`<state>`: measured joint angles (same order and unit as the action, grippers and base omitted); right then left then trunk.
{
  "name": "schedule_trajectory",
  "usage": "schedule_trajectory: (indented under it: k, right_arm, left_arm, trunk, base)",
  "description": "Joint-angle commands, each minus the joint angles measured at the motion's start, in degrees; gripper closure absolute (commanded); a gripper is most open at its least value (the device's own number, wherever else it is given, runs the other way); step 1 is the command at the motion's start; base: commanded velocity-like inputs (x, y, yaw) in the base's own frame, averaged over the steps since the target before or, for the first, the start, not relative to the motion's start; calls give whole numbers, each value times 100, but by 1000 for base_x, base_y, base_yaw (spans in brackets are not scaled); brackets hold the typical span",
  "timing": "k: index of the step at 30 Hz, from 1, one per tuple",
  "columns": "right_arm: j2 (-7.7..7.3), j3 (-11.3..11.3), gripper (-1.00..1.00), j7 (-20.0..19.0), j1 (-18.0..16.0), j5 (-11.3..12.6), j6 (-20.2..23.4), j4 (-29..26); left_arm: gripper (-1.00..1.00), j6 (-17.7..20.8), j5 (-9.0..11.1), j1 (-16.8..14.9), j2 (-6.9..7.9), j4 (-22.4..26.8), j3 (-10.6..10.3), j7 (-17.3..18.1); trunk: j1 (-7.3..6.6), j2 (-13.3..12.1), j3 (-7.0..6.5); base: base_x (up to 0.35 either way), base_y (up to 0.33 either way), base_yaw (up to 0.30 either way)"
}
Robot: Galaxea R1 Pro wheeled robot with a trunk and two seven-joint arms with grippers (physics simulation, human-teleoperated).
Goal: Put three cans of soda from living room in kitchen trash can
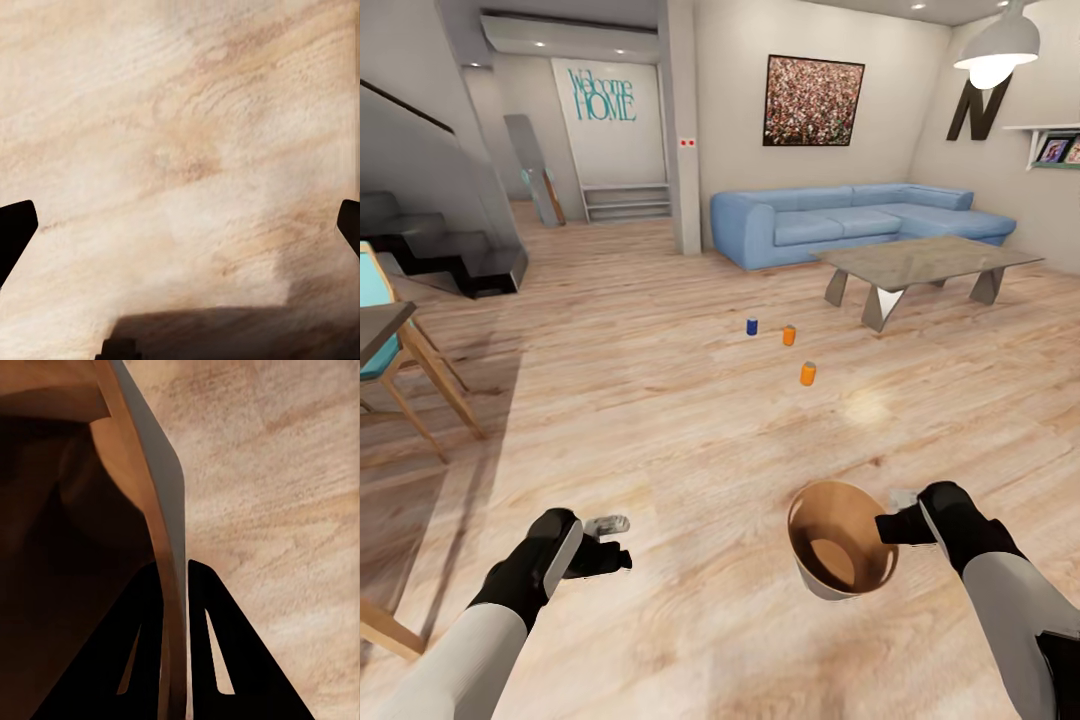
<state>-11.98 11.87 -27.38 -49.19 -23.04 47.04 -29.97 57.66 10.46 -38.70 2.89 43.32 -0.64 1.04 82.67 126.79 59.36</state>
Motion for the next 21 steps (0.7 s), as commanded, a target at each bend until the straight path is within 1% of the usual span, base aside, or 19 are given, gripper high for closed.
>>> schedule_trajectory:
  k: [1, 9, 12, 21]
  right_arm:
    - [6, 9, 100, -28, -3, 74, 16, -1]
    - [34, 4, 100, -22, -3, 72, 16, 0]
    - [37, 7, 100, -50, -3, 78, 4, -4]
    - [38, 8, 100, -103, -3, 84, -9, -4]
  left_arm:
    - [-100, 0, 0, -1, 0, 0, 0, 0]
    - [-100, -8, 0, -2, -4, -4, 1, -6]
    - [-100, -95, -4, -5, -7, -25, 0, -7]
    - [-100, -151, -8, -6, -8, -50, 2, -7]
  trunk:
    - [0, 0, -1]
    - [0, 0, -1]
    - [0, 0, -1]
    - [0, 0, -1]
  base:
    - [267, -68, -11]
    - [285, -91, -4]
    - [296, -119, 0]
    - [296, -133, 0]
